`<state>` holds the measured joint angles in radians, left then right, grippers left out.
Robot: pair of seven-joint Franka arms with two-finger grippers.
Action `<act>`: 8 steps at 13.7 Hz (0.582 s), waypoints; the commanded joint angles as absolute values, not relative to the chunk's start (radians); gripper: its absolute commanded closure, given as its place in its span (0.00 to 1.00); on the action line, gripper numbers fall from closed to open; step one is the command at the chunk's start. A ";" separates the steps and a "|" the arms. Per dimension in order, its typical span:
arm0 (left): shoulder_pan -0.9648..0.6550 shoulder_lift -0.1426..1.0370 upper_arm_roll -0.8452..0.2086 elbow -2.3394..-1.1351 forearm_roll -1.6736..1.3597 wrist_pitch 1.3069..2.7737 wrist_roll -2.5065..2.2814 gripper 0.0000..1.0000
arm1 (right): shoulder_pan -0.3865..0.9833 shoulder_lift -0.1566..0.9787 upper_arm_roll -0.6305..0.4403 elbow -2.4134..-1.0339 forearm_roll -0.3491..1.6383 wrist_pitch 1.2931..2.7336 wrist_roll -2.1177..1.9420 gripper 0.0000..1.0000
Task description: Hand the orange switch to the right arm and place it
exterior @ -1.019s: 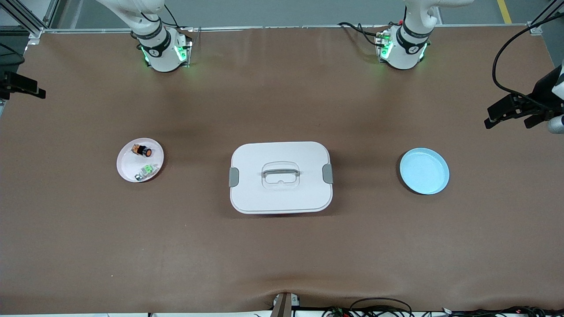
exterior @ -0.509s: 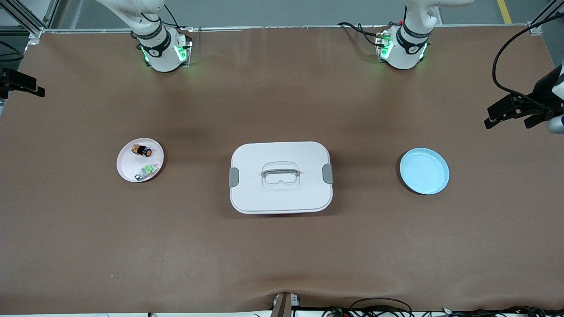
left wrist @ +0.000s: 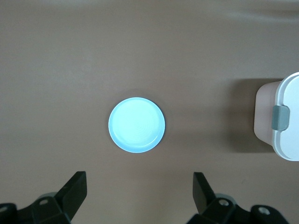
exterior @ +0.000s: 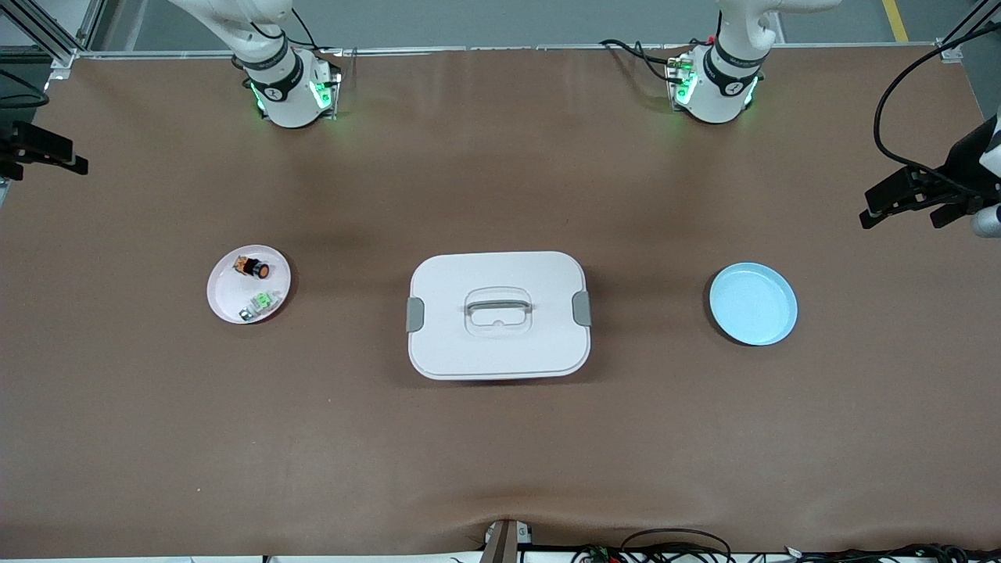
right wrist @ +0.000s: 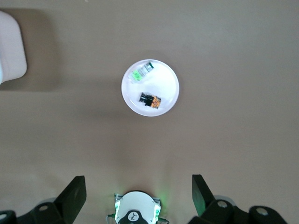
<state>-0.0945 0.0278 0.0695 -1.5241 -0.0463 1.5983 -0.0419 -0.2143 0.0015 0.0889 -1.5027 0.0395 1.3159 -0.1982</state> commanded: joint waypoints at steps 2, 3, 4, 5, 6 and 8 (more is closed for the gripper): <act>-0.094 0.025 0.063 -1.511 -0.020 1.582 -0.049 0.00 | -0.123 -0.005 0.051 -1.488 0.021 1.321 -0.183 0.00; -0.094 0.025 0.063 -1.511 -0.020 1.582 -0.049 0.00 | -0.071 -0.005 -0.004 -1.488 0.021 1.328 -0.183 0.00; -0.094 0.025 0.063 -1.511 -0.020 1.582 -0.049 0.00 | -0.028 -0.005 -0.064 -1.488 0.028 1.333 -0.183 0.00; -0.094 0.025 0.063 -1.511 -0.020 1.582 -0.049 0.00 | -0.012 -0.005 -0.092 -1.486 0.037 1.344 -0.184 0.00; -0.095 0.025 0.063 -1.511 -0.020 1.582 -0.051 0.00 | -0.014 -0.005 -0.094 -1.477 0.038 1.348 -0.184 0.00; -0.095 0.025 0.063 -1.511 -0.021 1.582 -0.052 0.00 | -0.008 -0.002 -0.080 -1.444 0.023 1.348 -0.184 0.00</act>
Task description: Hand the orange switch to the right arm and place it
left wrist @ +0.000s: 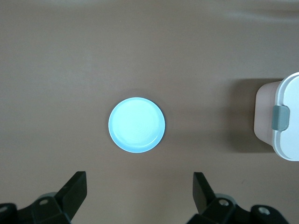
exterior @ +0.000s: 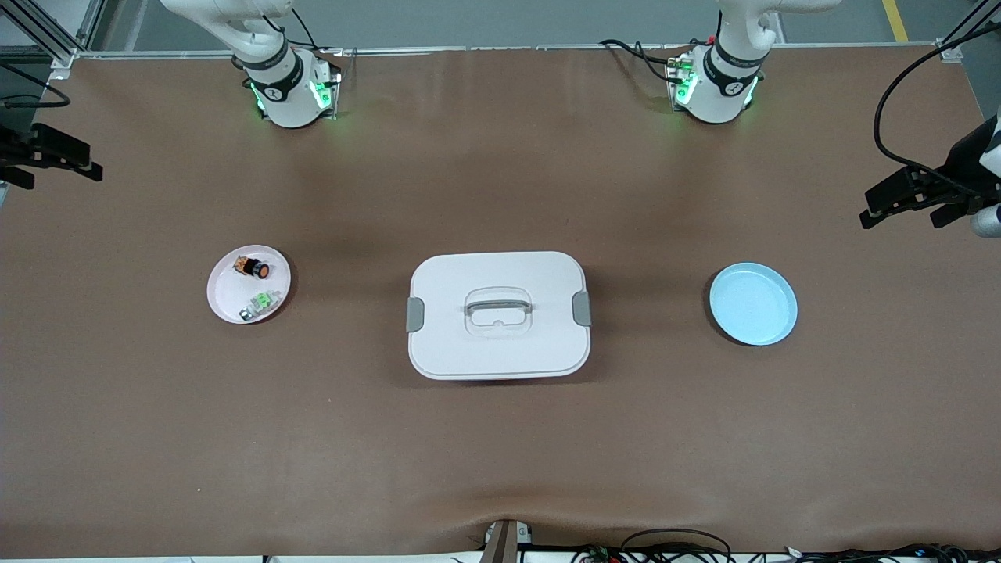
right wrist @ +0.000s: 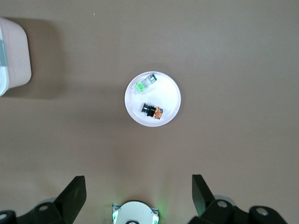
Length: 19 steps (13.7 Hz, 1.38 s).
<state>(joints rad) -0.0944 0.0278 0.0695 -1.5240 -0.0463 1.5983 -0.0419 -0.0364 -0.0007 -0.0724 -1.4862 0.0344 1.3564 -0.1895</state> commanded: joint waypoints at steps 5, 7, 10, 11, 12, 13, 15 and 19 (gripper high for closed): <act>-0.095 0.026 0.063 -1.509 -0.021 1.557 -0.045 0.00 | -0.008 -0.002 -0.068 -1.434 0.032 1.423 -0.183 0.00; -0.097 0.031 0.063 -1.496 -0.023 1.536 -0.043 0.00 | -0.006 -0.002 -0.067 -1.434 0.035 1.454 -0.183 0.00; -0.092 0.023 0.060 -1.509 -0.034 1.502 -0.025 0.00 | -0.005 -0.002 -0.067 -1.434 0.031 1.460 -0.183 0.00; -0.092 0.020 0.060 -1.514 -0.038 1.500 -0.015 0.00 | -0.005 -0.002 -0.067 -1.433 0.031 1.459 -0.183 0.00; -0.092 0.005 0.060 -1.535 -0.038 1.506 -0.015 0.00 | -0.005 0.002 -0.067 -1.433 0.028 1.457 -0.181 0.00; -0.092 -0.018 0.060 -1.570 -0.038 1.532 -0.015 0.00 | -0.005 0.002 -0.067 -1.427 0.023 1.450 -0.179 0.00; -0.091 -0.067 0.060 -1.647 -0.038 1.594 -0.015 0.00 | -0.005 0.011 -0.069 -1.381 0.020 1.430 -0.181 0.00; -0.097 -0.048 0.060 -1.622 -0.023 1.591 -0.021 0.00 | -0.015 0.017 -0.071 -1.390 0.023 1.425 -0.183 0.00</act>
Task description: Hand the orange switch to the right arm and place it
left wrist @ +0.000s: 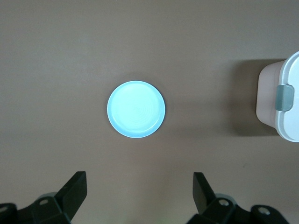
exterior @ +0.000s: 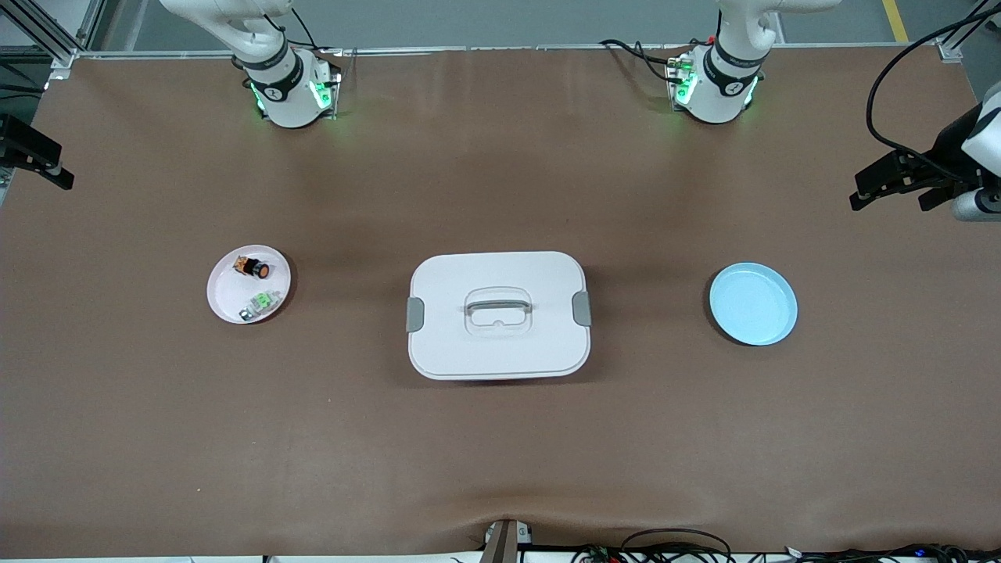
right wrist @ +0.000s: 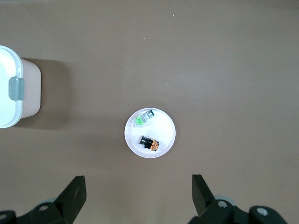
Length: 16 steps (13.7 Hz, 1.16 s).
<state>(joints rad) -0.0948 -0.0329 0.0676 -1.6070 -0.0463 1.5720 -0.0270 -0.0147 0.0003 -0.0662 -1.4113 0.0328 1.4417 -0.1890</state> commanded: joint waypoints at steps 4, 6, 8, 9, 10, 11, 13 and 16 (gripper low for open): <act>-0.097 -0.034 0.052 -1.600 -0.021 1.575 -0.023 0.00 | -0.006 0.035 -0.071 -1.387 0.018 1.443 -0.186 0.00; -0.097 -0.026 0.052 -1.595 -0.015 1.575 -0.023 0.00 | -0.005 0.034 -0.071 -1.387 0.021 1.486 -0.184 0.00; -0.098 -0.018 0.052 -1.580 0.002 1.574 -0.023 0.00 | -0.008 0.034 -0.071 -1.388 0.025 1.489 -0.180 0.00; -0.098 -0.018 0.052 -1.580 0.002 1.574 -0.023 0.00 | -0.009 0.034 -0.071 -1.388 0.029 1.488 -0.169 0.00; -0.098 -0.018 0.051 -1.580 0.002 1.575 -0.023 0.00 | -0.011 0.034 -0.071 -1.388 0.032 1.483 -0.135 0.00; -0.098 -0.018 0.052 -1.580 0.002 1.574 -0.023 0.00 | -0.009 0.034 -0.071 -1.390 0.034 1.473 -0.096 0.00; -0.100 -0.018 0.051 -1.582 0.002 1.568 -0.023 0.00 | -0.003 0.034 -0.069 -1.390 0.035 1.465 -0.054 0.00; -0.100 -0.012 0.051 -1.577 0.002 1.546 -0.025 0.00 | -0.005 0.035 -0.069 -1.390 0.035 1.451 -0.055 0.00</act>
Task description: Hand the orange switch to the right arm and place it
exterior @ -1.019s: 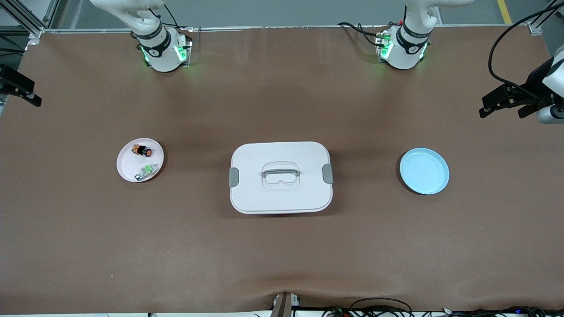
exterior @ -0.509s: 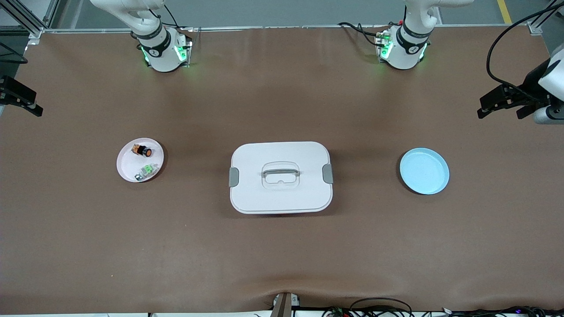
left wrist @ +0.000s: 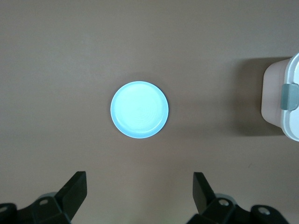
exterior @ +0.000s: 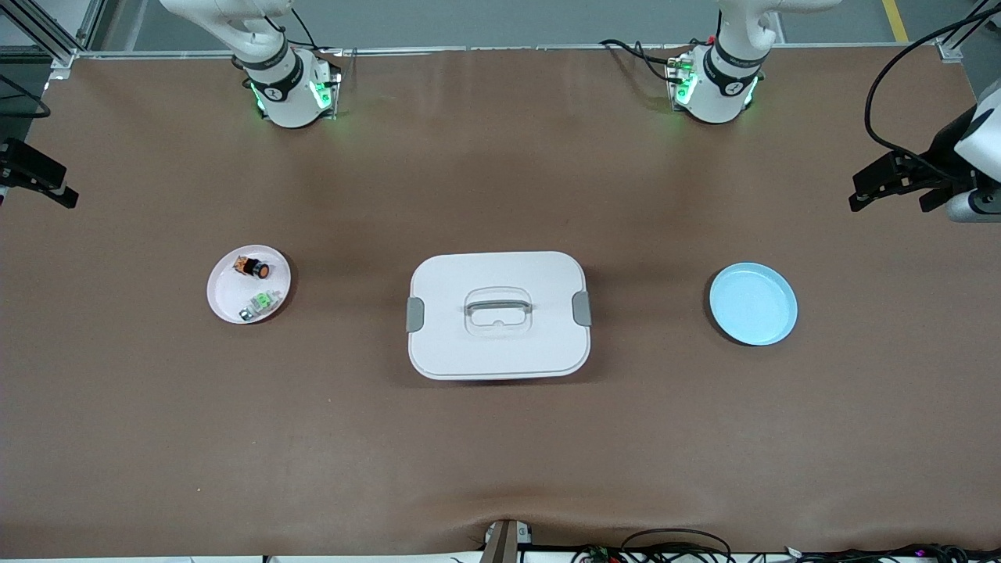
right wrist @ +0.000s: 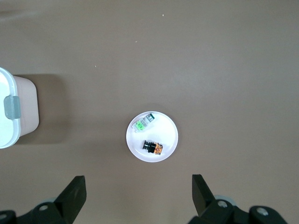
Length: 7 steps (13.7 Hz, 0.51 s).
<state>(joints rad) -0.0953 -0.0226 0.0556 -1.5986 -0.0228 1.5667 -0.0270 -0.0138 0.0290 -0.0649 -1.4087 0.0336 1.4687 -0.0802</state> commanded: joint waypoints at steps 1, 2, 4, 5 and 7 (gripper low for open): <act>-0.100 -0.012 0.051 -1.577 0.002 1.546 -0.025 0.00 | -0.006 0.035 -0.069 -1.390 0.035 1.451 -0.057 0.00; -0.100 -0.012 0.051 -1.577 0.002 1.546 -0.025 0.00 | -0.005 0.035 -0.069 -1.390 0.034 1.451 -0.057 0.00; -0.098 -0.012 0.051 -1.577 0.002 1.546 -0.025 0.00 | -0.003 0.037 -0.071 -1.391 0.034 1.445 -0.058 0.00; -0.098 -0.012 0.051 -1.577 0.000 1.546 -0.025 0.00 | -0.003 0.037 -0.071 -1.391 0.034 1.445 -0.058 0.00; -0.098 -0.012 0.051 -1.575 -0.008 1.546 -0.028 0.00 | -0.008 0.038 -0.071 -1.391 0.032 1.445 -0.057 0.00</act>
<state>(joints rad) -0.0955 -0.0198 0.0551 -1.5986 -0.0228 1.5655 -0.0271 -0.0138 0.0315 -0.0650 -1.4087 0.0336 1.4609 -0.0777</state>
